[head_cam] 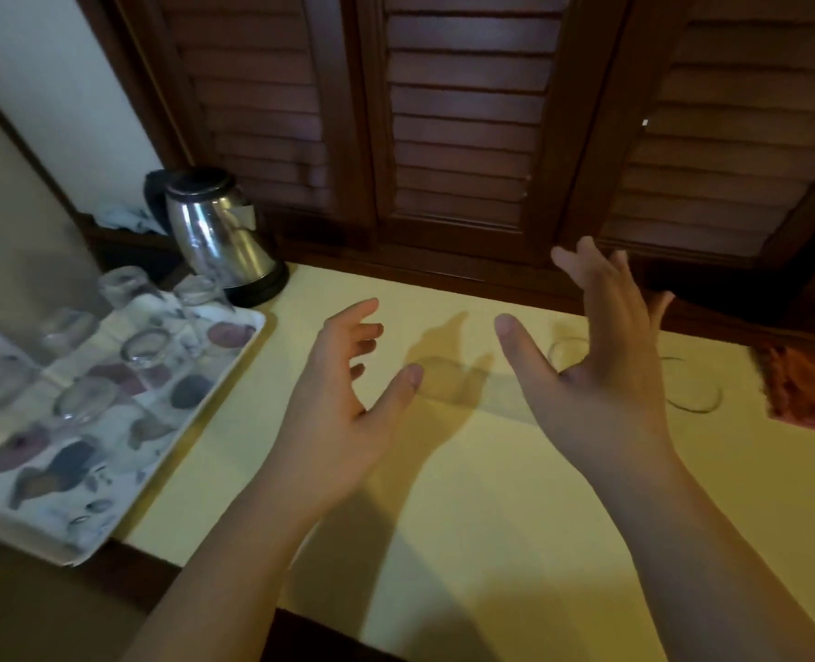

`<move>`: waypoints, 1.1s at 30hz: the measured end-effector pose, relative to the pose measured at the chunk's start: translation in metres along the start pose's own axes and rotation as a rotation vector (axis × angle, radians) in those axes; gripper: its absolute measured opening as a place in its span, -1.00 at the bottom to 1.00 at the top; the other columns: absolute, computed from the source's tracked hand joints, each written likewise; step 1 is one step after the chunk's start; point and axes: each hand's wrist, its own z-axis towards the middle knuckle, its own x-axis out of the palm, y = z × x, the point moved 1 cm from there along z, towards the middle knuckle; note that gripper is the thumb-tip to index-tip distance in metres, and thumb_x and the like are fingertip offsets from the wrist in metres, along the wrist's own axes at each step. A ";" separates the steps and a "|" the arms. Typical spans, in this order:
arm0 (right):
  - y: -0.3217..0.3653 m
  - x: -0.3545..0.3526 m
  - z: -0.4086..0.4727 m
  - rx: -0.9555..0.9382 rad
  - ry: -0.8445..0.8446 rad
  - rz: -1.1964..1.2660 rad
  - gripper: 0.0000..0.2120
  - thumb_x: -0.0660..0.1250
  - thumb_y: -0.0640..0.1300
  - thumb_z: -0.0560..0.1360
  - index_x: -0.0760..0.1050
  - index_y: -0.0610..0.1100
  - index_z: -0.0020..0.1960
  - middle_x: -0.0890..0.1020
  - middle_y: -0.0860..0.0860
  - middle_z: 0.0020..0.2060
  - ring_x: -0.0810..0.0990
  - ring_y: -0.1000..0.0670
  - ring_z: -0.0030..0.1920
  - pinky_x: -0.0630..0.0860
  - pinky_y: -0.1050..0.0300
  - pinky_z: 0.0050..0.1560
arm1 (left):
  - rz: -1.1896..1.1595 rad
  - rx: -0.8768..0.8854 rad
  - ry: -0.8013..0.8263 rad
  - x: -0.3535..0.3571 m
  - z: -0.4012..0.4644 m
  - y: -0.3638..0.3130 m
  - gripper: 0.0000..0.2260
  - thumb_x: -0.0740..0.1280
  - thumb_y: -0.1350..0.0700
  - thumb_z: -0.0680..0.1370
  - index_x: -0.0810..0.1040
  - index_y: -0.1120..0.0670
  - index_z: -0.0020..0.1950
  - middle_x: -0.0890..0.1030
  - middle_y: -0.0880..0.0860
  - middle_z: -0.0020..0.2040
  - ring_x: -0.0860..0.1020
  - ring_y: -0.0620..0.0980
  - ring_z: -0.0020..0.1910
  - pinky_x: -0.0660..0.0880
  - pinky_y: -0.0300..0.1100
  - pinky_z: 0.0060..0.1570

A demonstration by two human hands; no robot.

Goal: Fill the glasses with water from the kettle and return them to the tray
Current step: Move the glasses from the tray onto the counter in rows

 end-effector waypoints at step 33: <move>0.279 0.297 -0.070 -0.921 0.809 -0.689 -0.33 0.22 -0.18 0.62 0.11 -0.25 0.68 0.05 -0.27 0.69 -0.05 -0.28 0.70 -0.39 -0.22 0.60 | 1.252 0.558 0.471 -0.345 0.038 0.217 -0.39 0.65 -0.06 0.29 0.66 0.02 0.32 0.60 0.05 0.34 0.43 0.11 0.40 0.35 0.12 0.46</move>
